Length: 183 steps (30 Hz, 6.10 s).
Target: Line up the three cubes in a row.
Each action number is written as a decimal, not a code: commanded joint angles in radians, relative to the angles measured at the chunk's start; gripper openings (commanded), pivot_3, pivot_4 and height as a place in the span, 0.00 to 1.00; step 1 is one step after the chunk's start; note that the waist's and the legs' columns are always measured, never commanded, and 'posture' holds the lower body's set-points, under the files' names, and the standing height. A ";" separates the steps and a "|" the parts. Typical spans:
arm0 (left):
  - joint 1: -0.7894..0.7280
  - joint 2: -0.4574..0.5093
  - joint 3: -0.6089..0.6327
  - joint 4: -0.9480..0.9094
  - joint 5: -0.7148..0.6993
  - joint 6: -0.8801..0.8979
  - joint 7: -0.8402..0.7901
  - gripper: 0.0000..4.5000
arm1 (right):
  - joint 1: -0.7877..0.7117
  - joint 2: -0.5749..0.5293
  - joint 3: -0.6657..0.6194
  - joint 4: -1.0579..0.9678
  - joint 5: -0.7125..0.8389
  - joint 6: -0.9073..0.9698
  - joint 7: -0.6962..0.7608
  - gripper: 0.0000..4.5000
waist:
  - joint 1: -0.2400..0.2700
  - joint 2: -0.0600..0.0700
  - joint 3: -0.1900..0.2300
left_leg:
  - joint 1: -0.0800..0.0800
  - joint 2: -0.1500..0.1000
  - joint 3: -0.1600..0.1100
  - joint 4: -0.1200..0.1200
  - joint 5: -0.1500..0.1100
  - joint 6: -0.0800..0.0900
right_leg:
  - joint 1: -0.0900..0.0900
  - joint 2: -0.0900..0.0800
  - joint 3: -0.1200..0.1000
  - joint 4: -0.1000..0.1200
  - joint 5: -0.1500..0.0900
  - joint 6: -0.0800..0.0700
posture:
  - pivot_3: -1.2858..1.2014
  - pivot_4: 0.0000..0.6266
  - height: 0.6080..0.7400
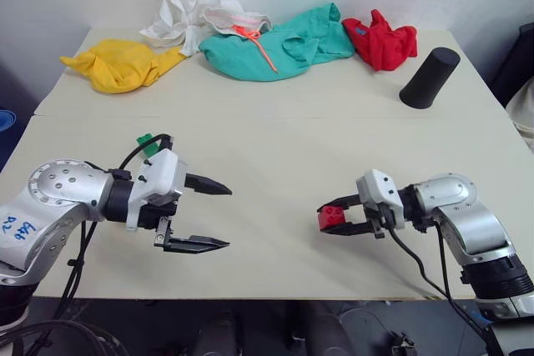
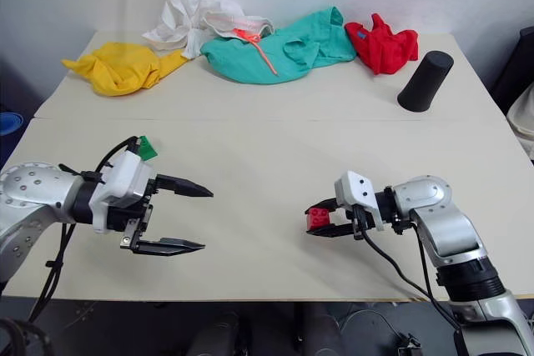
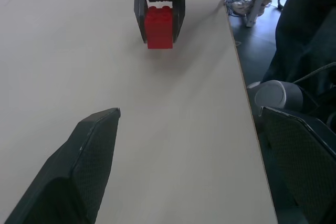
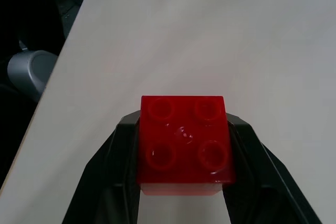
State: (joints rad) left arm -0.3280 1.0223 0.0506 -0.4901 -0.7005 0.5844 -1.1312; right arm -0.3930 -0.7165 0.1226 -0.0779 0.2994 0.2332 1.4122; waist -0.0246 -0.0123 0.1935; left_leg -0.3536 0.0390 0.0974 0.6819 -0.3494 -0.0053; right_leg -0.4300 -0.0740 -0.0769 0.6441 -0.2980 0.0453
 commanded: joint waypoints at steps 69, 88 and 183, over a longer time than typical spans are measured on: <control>-0.789 -0.120 -0.114 1.711 0.775 -0.653 0.056 1.00 | 0.019 -0.064 -0.221 -0.401 0.368 0.352 -0.270 0.98 | 0.024 -0.011 -0.002 | -0.012 -0.005 0.011 0.003 -0.004 0.010 | -0.012 -0.006 -0.027 0.002 0.004 0.006 | 0.52 0.24 1.00; -0.847 -0.222 -0.132 1.825 0.896 -0.637 0.169 0.51 | 0.065 -0.121 -0.279 -0.488 0.427 0.380 -0.347 1.00 | 0.024 -0.013 -0.002 | -0.018 -0.005 0.009 0.015 -0.005 0.013 | -0.014 -0.007 -0.027 0.007 0.005 0.009 | 0.52 0.24 1.00; 0.482 -0.371 0.627 -0.255 0.434 0.452 0.253 0.99 | -0.002 -0.179 -0.121 -0.184 0.298 0.163 -0.056 1.00 | 0.026 -0.011 -0.003 | -0.004 -0.002 0.001 0.016 -0.008 0.012 | 0.003 -0.011 -0.016 -0.001 0.005 0.008 | 0.52 0.24 1.00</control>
State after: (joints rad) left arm 0.1327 0.6770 0.6205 -0.6739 -0.2551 1.0123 -0.9384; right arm -0.3775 -0.9037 -0.0026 -0.2676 0.5848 0.3979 1.3353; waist 0.0016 -0.0238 0.1908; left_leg -0.3571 0.0372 0.0988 0.6979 -0.3575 0.0069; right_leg -0.4266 -0.0851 -0.0928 0.6433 -0.2932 0.0531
